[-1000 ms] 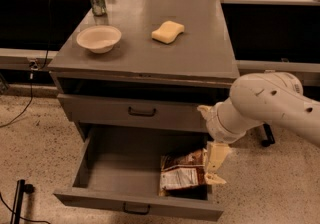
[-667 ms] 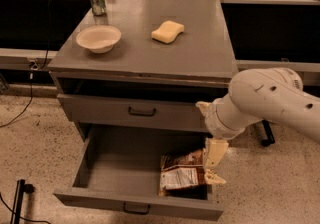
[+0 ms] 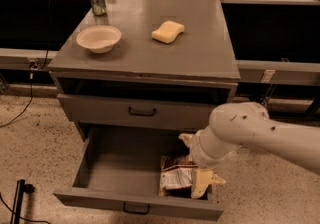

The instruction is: Pick brown chip bag from middle drawer and place on counter

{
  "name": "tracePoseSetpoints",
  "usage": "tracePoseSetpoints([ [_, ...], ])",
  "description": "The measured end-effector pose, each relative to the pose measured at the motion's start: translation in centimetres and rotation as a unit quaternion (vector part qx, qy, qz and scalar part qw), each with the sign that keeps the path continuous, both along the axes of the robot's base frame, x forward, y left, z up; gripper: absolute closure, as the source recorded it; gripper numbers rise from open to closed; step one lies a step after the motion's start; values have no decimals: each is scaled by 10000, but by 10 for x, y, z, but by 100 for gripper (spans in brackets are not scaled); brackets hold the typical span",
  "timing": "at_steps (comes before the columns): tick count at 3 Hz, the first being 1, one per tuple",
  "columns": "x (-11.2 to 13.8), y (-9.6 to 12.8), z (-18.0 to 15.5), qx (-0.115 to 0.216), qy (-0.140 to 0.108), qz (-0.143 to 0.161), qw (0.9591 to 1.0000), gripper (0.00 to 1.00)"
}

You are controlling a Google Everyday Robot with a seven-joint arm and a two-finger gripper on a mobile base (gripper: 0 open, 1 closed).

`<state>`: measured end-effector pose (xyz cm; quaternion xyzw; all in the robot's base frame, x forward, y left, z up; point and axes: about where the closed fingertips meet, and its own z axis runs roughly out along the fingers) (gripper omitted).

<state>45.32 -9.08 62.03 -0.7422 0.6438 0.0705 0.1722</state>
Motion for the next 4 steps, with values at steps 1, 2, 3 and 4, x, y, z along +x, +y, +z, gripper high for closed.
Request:
tracePoseSetpoints([
  [1,-9,10,-41,188,38,127,9997,0],
  [2,-8,10,-46,228,30,119,9997,0],
  [3,6,7,-77,-38,122,43,9999,0],
  [4,25,-9,-119,-230,184,-32,9996,0],
])
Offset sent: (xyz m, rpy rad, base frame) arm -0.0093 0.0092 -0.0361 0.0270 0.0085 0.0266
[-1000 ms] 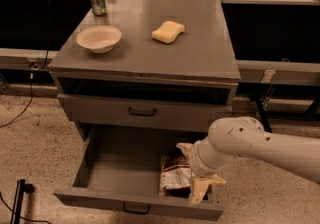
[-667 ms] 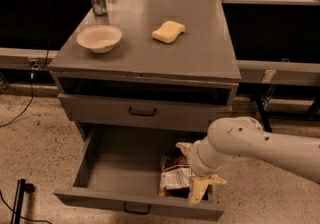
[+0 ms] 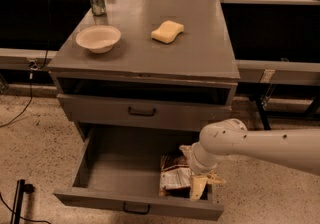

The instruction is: Pick brown chip bag from middle drawer and place on counter

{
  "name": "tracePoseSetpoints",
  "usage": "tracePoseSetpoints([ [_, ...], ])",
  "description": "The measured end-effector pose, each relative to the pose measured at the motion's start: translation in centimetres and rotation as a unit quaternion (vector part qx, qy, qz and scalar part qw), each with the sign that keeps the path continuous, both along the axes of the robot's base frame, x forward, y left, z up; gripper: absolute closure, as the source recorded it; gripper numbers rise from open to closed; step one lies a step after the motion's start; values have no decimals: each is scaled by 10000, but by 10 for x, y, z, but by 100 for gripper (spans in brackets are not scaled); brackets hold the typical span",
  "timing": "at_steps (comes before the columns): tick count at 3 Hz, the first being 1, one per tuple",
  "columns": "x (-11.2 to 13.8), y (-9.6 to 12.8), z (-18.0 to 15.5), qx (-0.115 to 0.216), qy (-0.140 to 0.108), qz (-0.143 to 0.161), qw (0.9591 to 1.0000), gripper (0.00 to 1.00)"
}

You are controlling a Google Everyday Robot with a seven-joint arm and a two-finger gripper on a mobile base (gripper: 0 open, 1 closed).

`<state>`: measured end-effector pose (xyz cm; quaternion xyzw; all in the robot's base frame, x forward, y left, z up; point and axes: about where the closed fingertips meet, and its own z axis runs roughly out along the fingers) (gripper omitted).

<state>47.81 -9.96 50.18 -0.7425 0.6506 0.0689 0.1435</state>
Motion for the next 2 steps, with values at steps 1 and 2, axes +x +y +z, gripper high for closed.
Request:
tracePoseSetpoints([
  [1,12,-15,-31,-26,0,0,10000,0],
  [2,21,-24,-52,-99,-31,13,9999,18],
])
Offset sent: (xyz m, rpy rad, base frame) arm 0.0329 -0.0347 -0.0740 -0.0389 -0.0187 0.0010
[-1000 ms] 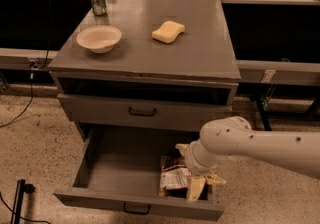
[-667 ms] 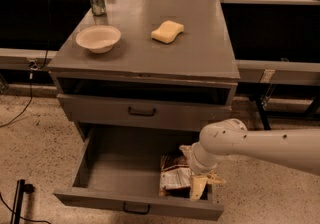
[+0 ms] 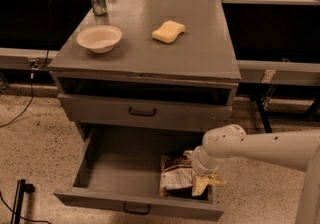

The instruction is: Pick brown chip bag from middle drawer and place on counter

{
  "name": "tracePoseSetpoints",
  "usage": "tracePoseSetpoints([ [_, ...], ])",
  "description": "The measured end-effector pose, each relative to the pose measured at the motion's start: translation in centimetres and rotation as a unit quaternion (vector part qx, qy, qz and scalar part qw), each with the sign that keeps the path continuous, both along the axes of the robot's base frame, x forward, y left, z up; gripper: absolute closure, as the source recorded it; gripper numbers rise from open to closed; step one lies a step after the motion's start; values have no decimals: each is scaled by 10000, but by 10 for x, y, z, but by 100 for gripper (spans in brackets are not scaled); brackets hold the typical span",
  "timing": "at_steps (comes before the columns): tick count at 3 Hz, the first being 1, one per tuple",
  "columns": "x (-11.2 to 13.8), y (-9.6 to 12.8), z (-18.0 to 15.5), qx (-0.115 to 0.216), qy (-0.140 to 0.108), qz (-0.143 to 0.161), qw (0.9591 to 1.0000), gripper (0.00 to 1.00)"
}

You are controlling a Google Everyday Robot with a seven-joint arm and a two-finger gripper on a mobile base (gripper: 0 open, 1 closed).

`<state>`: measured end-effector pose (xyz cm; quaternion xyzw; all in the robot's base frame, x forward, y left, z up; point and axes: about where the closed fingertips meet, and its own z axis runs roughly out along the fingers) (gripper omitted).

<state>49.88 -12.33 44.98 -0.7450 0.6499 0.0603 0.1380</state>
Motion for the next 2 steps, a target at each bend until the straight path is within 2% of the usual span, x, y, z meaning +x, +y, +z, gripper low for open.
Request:
tracePoseSetpoints([
  [2,4,3,-7,84,-195,250,9995,65],
])
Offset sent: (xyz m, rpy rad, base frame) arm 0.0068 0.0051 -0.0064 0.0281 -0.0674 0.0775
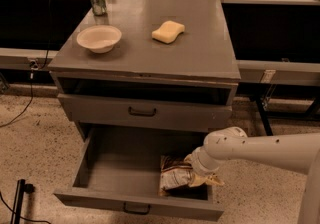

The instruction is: Pick brown chip bag from middle drawer and place on counter

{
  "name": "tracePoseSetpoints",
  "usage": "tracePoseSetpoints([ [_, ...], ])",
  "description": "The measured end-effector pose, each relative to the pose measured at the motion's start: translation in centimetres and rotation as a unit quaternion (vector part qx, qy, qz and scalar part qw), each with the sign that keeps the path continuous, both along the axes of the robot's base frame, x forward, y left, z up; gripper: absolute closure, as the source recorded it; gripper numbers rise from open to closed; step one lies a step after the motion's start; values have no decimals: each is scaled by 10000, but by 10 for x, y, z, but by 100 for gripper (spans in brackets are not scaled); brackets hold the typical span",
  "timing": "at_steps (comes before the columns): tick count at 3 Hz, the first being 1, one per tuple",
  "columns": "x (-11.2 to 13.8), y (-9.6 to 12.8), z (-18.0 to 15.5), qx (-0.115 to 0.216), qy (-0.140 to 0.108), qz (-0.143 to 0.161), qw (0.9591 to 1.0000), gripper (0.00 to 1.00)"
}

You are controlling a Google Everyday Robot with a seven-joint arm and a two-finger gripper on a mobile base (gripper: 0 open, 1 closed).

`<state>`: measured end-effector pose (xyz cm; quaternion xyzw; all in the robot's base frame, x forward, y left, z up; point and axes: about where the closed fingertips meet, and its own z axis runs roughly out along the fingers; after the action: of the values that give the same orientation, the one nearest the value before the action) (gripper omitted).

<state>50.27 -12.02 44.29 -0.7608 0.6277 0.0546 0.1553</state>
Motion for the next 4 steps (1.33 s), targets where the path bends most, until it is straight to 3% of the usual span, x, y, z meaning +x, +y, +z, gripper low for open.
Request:
tracePoseSetpoints([
  [1,0,6,11,332,-81,53,9994,88],
  [2,-7,12,44,916,-162,188,9955,100],
  [3,-23,17,82,1609,-233,439,9857,100],
  [4,-38,4,109,2017,-157,475,9782,100],
])
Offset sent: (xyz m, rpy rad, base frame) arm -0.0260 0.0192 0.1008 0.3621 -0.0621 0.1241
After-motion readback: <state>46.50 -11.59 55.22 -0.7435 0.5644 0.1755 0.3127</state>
